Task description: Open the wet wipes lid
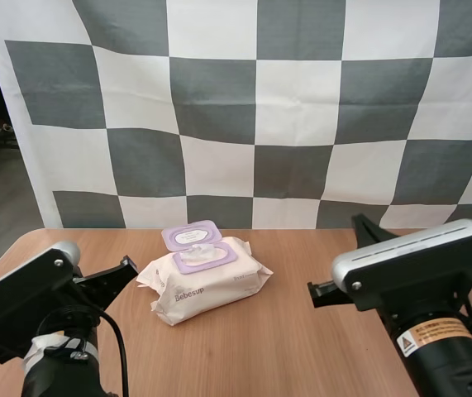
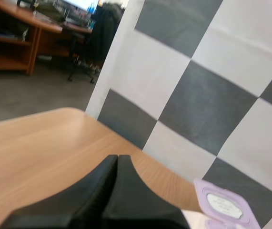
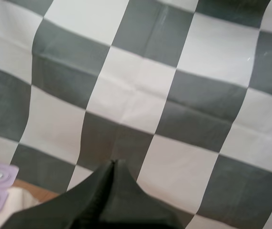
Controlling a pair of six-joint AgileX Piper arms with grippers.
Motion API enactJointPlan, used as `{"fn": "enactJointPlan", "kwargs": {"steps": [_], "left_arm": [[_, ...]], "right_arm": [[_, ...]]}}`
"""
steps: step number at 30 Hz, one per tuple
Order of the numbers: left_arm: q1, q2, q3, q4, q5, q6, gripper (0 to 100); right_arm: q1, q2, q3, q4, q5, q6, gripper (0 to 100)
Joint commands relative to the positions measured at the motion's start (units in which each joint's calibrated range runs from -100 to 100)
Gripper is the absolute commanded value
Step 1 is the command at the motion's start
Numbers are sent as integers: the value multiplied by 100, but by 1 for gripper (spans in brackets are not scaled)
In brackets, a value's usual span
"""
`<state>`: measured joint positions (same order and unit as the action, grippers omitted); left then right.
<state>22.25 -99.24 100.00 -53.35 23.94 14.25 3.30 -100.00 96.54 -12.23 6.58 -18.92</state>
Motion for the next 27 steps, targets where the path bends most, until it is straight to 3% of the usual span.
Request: {"fn": "enactJointPlan", "kwargs": {"steps": [1,5,10,14,17,21,22,25,27], "left_arm": [[-169,-76,0,-2220,-599,2238,0],[-373,-76,0,-1547,-599,2238,0],[-750,-76,0,-827,-576,2324,0],[-1093,-76,0,1136,-650,2875,1],[-1306,-76,0,2472,-591,2876,1],[-1566,-76,0,4326,430,2876,1],[-1620,-76,0,4525,717,2866,1],[-1786,-76,0,4290,752,1957,1],[-1881,-76,0,4370,728,667,1]], "right_arm": [[-7,0,346,49,52,-8,0],[-169,0,346,541,72,-8,0],[-280,0,346,1883,416,-8,0],[-280,0,346,2047,532,-8,0],[-280,0,346,2047,532,-8,0],[-280,0,346,2047,532,-8,0],[-280,0,346,2047,532,-8,0],[-280,0,346,2047,532,-8,0],[-280,0,346,2047,532,-8,0]]}}
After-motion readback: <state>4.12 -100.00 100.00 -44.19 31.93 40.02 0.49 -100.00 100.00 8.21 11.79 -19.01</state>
